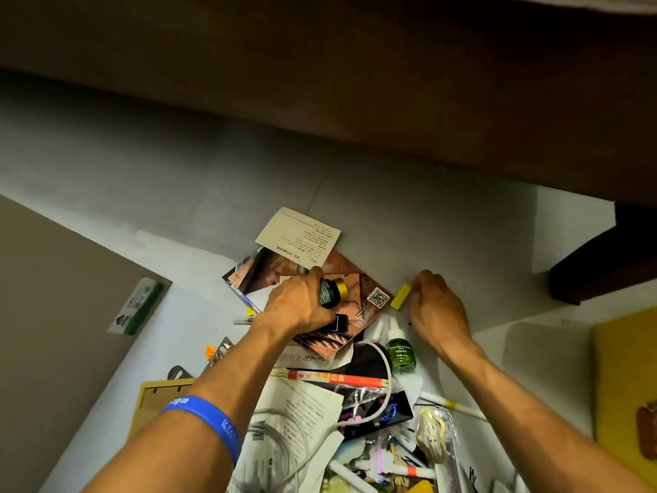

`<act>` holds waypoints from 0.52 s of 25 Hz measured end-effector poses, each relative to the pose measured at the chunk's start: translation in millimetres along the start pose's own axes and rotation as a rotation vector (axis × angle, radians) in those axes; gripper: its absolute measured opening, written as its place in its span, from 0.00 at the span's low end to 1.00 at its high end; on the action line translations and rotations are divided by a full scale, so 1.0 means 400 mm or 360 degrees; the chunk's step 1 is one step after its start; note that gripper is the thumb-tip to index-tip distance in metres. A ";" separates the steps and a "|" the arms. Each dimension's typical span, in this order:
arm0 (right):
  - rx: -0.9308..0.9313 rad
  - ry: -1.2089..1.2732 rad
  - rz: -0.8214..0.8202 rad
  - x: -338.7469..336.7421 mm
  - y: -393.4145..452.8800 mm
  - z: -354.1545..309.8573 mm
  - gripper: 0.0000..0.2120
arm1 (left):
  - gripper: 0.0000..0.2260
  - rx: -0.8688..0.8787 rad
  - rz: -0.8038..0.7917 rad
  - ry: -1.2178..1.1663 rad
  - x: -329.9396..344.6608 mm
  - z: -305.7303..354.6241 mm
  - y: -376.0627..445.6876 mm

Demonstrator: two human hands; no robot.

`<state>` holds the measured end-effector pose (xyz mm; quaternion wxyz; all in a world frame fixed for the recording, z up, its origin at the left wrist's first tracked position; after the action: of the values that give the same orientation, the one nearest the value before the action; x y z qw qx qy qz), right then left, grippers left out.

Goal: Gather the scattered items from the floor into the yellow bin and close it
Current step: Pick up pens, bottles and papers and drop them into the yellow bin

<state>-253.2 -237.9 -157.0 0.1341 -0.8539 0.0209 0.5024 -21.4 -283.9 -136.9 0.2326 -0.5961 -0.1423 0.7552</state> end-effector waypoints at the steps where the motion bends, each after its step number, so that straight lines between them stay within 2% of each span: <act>1: -0.0058 -0.0011 0.0037 0.001 -0.005 -0.018 0.04 | 0.29 -0.0004 -0.0022 -0.0003 0.004 0.001 -0.011; 10: 0.0162 0.0014 -0.0163 0.072 0.006 -0.033 0.16 | 0.23 0.0040 -0.0106 -0.0152 0.021 0.013 -0.090; 11: 0.0184 0.0015 -0.0170 0.073 0.013 -0.033 0.17 | 0.25 0.0010 -0.0042 -0.0280 0.014 0.002 -0.096; 13: 0.0256 0.0054 -0.0156 0.068 0.018 -0.029 0.18 | 0.28 -0.0216 0.0136 -0.0834 0.003 -0.064 -0.115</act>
<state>-230.9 -245.2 -176.8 0.2263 -0.8487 0.0218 0.4775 11.3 -245.8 -121.6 0.1152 -0.4000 -0.2226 0.8816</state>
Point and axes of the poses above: each hand's wrist, its own y-axis towards the middle knuckle, its own x-axis out of the palm, z = x × y, the point moved 8 cm from there along y, towards the middle knuckle, and after that the axes turned 3 degrees about -x, right-handed, at the moved point
